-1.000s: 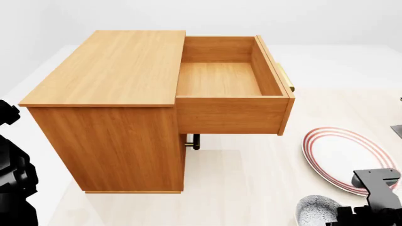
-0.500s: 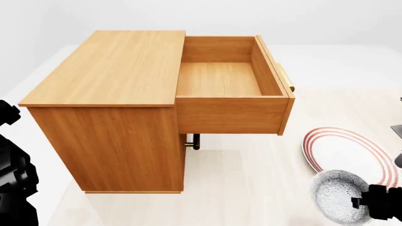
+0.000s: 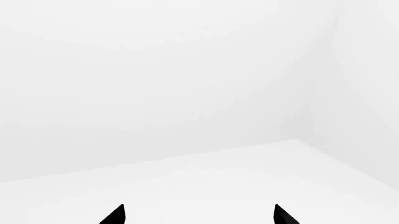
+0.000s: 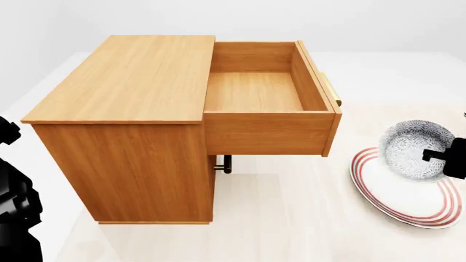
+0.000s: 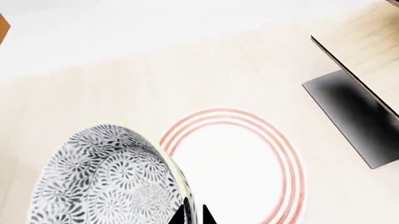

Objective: Open the top drawer of the cabinet and put the bowl in it.

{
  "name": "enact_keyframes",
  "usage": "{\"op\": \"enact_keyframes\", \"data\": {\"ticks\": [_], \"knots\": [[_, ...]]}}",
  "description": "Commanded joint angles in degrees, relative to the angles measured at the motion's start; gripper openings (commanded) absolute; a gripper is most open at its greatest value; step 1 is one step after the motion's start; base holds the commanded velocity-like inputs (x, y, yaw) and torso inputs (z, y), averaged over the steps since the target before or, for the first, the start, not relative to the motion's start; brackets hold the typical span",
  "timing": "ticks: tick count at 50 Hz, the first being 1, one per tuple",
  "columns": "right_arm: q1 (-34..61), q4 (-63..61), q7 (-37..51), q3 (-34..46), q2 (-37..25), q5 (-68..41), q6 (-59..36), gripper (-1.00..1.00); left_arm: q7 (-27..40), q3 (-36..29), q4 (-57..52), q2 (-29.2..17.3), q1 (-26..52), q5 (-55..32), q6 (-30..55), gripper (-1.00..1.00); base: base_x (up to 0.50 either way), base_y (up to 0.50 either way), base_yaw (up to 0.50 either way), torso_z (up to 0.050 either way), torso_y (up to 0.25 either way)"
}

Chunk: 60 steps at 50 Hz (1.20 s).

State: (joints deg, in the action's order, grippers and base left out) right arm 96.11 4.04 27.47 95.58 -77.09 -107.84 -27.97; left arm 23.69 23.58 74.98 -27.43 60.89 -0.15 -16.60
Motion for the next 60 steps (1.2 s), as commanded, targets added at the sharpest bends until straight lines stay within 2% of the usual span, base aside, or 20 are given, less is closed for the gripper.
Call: {"op": "enact_keyframes", "data": {"ticks": [1, 11, 30, 60], "knots": [[13.77, 8.28, 7.63, -6.0, 11.19, 1.58, -5.48, -1.0, -0.14, 0.32, 0.0, -0.21, 0.13, -0.02, 0.09, 1.0, 0.0, 0.0, 0.0, 0.0, 0.0], [22.73, 21.66, 6.94, -6.34, 26.87, 7.5, -9.0, -1.0, -0.31, 0.53, 0.0, -0.42, 0.37, 0.02, 0.22, 1.0, 0.0, 0.0, 0.0, 0.0, 0.0], [27.81, 37.15, -4.41, -3.4, 47.04, 16.53, -9.31, -1.0, -0.54, 0.98, 0.0, -0.57, 0.42, -0.01, 0.26, 1.0, 0.0, 0.0, 0.0, 0.0, 0.0], [22.5, 54.91, -21.46, 2.7, 68.92, 22.6, -13.16, -1.0, -0.96, 2.06, 0.0, -0.54, -0.2, -0.02, 0.18, 1.0, 0.0, 0.0, 0.0, 0.0, 0.0]]}}
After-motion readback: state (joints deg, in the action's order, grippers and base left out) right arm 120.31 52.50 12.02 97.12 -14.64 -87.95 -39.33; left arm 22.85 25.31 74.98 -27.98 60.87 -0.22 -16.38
